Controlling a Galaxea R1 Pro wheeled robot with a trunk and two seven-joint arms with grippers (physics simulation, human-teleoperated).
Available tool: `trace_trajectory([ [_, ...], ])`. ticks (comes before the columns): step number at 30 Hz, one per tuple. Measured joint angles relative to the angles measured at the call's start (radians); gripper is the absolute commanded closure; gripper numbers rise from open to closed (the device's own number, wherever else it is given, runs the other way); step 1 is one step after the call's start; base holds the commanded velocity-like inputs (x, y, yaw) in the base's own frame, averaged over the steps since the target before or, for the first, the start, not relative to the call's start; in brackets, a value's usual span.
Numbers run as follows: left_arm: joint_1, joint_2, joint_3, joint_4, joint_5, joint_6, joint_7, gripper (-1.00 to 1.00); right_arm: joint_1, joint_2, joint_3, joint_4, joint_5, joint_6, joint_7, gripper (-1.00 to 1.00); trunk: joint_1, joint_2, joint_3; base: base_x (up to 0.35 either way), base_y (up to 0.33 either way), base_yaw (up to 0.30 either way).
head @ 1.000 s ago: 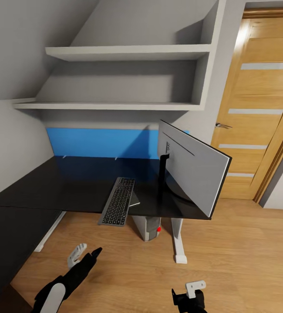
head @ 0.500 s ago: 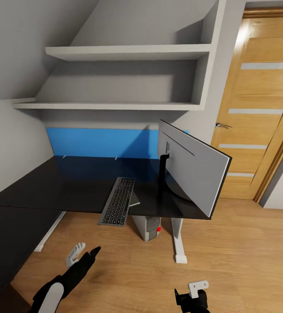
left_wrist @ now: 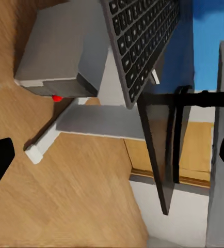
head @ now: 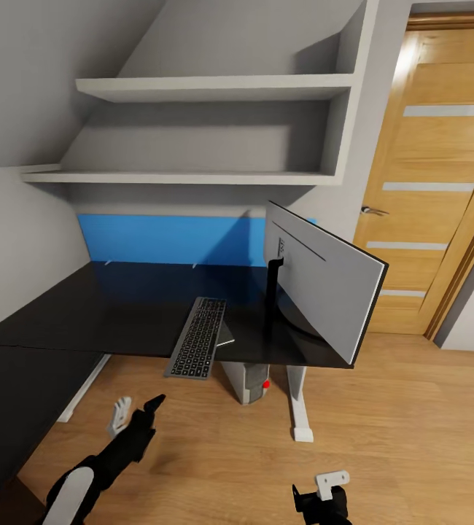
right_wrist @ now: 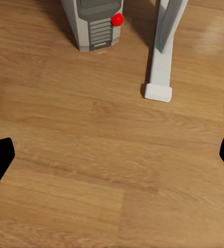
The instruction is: In the bedroom, organize the workspace by keeping the computer under the desk, ensuring the monitor is on the desk, placing the keyboard on the desk next to the monitor, placing the mouse on the desk next to the keyboard, moving the folder from the swivel chair onto the desk next to the mouse, stacking the notebook on top of the folder with the pen on top of the notebook, and positioning the swivel chair next to the desk.
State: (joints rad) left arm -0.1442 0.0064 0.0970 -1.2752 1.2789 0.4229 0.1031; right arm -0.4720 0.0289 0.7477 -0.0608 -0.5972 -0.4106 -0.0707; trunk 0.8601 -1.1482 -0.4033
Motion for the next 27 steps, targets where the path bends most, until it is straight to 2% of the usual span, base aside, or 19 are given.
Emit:
trace_trajectory([
  [2, 0.000, 0.011, -0.001, -0.001, 0.061, 0.000, 0.010, -1.00, 0.000, 0.000, 0.000, 0.000, 0.000, 0.000, 0.000, -1.00, 0.000, 0.000, 0.000, 0.000, 0.000, 0.000],
  [3, -0.001, 0.017, -0.001, -0.004, 0.103, 0.000, 0.017, -1.00, 0.000, 0.000, 0.000, 0.000, 0.000, 0.000, 0.000, -1.00, 0.000, 0.000, 0.000, 0.000, 0.000, 0.000],
  [6, -0.001, 0.022, -0.012, -0.037, 0.161, -0.001, 0.024, -1.00, 0.000, 0.000, 0.000, 0.000, 0.000, 0.000, 0.000, -1.00, 0.000, 0.000, 0.000, 0.000, 0.000, 0.000],
  [12, -0.001, 0.026, -0.051, -0.055, 0.178, -0.002, 0.024, -1.00, 0.000, 0.000, 0.000, 0.001, 0.000, 0.000, 0.000, -1.00, 0.000, 0.000, 0.000, 0.000, 0.000, 0.000],
  [20, -0.001, 0.028, -0.056, -0.062, 0.185, -0.001, 0.019, -1.00, 0.000, 0.003, 0.003, 0.010, 0.001, -0.001, 0.000, -1.00, 0.000, 0.000, 0.000, 0.000, 0.000, 0.000],
  [27, -0.001, 0.029, -0.051, -0.064, 0.220, -0.001, 0.018, -1.00, 0.000, 0.005, 0.003, 0.014, 0.002, -0.002, 0.000, -1.00, 0.000, 0.000, 0.000, 0.000, 0.000, 0.000],
])
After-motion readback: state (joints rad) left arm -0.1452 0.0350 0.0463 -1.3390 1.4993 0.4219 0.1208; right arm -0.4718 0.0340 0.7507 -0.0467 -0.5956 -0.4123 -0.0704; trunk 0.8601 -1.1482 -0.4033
